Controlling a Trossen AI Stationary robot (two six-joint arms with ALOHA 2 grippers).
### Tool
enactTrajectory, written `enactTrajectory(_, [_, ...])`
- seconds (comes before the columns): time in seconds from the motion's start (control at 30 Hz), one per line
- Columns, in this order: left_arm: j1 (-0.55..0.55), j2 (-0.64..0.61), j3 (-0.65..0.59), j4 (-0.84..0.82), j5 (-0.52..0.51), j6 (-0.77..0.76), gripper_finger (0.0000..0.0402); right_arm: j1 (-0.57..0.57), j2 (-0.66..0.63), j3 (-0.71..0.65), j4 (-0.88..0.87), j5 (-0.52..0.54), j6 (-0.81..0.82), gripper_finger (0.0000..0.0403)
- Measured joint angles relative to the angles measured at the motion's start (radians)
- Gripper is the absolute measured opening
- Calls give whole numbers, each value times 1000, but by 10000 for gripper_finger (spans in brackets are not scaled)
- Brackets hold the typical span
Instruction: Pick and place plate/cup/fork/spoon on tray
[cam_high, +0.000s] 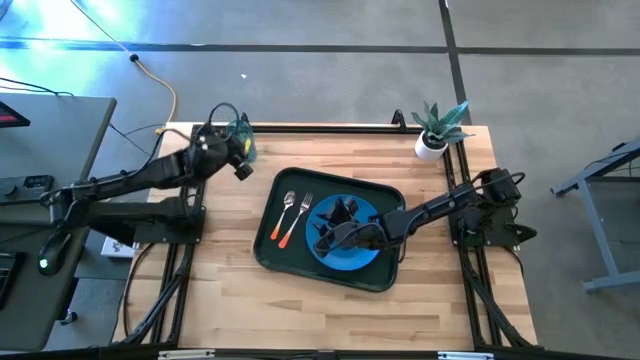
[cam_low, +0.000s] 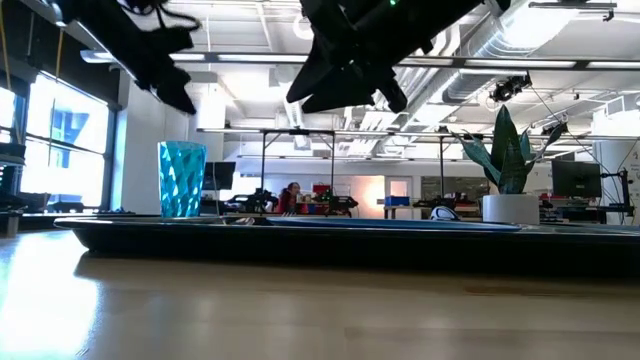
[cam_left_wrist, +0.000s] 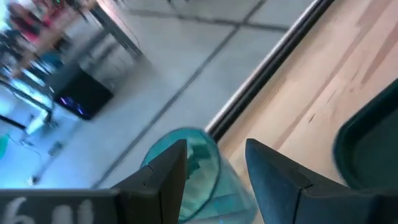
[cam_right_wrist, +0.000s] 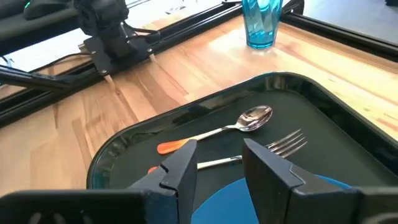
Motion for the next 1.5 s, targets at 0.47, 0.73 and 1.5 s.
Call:
enactTrajectory(0.47, [284,216,87,-24,302,7,138,0,0,0,-99,-10,-2,119])
enactTrajectory(0.73, [311,306,140,-127,426,-18,123,0,0,0,-98,-46,-2,119])
enactTrajectory(1.5, [271,329,162,-213,391,267,6,-5,0,0,-98,-91,-25,119])
